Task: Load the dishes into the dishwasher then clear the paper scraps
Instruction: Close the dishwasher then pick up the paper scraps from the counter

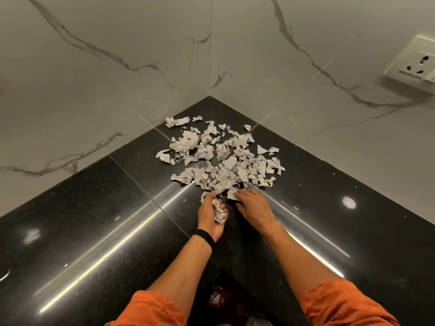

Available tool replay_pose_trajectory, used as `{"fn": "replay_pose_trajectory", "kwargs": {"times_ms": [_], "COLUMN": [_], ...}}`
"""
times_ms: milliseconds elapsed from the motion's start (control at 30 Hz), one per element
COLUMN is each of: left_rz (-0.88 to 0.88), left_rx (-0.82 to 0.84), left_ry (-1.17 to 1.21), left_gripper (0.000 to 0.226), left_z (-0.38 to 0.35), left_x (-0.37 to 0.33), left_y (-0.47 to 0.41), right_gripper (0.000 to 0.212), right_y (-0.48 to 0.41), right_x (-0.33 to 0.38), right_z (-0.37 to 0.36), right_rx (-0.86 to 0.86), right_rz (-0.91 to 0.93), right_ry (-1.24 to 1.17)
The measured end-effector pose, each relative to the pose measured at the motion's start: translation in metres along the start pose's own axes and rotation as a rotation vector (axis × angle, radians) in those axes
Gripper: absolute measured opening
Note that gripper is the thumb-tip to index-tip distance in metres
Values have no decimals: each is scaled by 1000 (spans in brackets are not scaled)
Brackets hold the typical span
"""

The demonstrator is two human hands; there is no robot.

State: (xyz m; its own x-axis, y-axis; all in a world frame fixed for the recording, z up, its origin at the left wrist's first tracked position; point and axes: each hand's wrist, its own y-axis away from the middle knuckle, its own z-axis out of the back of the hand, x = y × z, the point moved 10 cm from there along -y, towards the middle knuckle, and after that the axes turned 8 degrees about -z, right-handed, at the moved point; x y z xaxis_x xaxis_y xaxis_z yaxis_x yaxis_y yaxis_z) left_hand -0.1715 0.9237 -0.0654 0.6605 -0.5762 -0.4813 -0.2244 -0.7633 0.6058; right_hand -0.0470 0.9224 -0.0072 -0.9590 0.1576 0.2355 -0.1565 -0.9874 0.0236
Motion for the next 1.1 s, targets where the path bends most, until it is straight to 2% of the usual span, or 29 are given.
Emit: {"fn": "replay_pose_trajectory", "kwargs": {"times_ms": [100,167,300,367,467,533,600,667,933,1100], "left_rz": [-4,-4,18,18,24,16,12,23,81,120], "left_rx": [-5,-9,10,28,57,58,30,15,45,72], "left_ry": [-2,-18,-57,-78,-112,-115,-139,-132,-175,-76], "left_gripper": [18,16,18,18,16,27,19,18,27,24], "left_z": [2,4,1,-3,-10,-12,-11,-7,19,28], "left_x": [-2,0,8,10,14,16,17,18,34,43], "left_y": [-1,-2,-1,2,6,4,8,9,20,47], "right_gripper": [20,14,11,10,10,15,27,32,21,15], "right_y": [14,25,48,52,57,60,66,77,116,139], "right_x": [-1,-13,-42,-42,-28,-6,20,34,51,59], "right_z": [0,8,34,42,53,52,39,27,15,10], "right_rx": [-61,-116,-271,-327,-351,-288,-206,-210,-343,-342], "right_rz": [22,-46,-368,-425,-433,-380,-336,-343,-546,-539], "right_ry": [48,-17,-465,-598,-721,-776,-781,-785,-973,-1050]}}
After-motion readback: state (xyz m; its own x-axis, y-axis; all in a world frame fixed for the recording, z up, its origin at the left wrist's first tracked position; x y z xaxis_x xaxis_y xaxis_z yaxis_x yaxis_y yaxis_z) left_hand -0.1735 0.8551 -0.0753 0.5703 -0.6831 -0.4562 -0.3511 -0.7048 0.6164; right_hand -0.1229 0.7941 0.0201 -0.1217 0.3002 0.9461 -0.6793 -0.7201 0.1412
